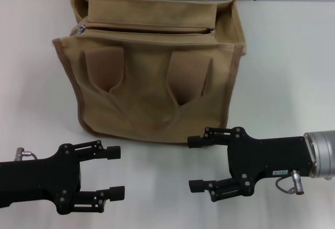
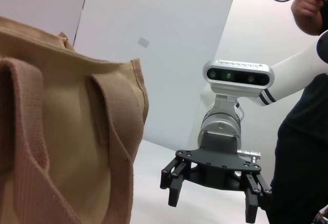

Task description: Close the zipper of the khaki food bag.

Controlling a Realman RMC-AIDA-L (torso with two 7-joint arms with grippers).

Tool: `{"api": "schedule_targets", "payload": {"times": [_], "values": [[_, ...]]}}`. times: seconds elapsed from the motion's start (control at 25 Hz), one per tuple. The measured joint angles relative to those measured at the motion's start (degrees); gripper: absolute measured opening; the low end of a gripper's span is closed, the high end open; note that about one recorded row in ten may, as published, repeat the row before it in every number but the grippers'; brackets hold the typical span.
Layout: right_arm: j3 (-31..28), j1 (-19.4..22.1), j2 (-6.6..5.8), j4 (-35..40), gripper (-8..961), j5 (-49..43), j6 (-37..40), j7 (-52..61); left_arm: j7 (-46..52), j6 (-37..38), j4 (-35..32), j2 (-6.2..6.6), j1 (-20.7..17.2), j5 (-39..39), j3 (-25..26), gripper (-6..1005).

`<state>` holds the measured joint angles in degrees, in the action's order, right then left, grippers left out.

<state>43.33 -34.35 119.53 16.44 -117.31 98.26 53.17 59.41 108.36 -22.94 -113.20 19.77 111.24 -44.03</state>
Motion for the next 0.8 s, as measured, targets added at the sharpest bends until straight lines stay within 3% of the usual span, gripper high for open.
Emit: {"api": "schedule_targets", "payload": {"times": [0.72,0.76,0.8], "values": [[0.0,-0.07,-0.09,0.0,840,-0.12,-0.25,0.0,-0.55,0.65,-0.01,0.0,0.0,0.0,2.12,803],[0.0,-0.02,-0.09,0.0,840,-0.12,-0.41,0.0,-1.73,2.41,-0.07,0.26,0.0,-0.01,8.12,802],[0.0,-0.02,-0.09,0.0,840,-0.12,-0.41,0.0,-1.73,2.41,-0.07,0.26,0.0,-0.01,8.12,802]]}}
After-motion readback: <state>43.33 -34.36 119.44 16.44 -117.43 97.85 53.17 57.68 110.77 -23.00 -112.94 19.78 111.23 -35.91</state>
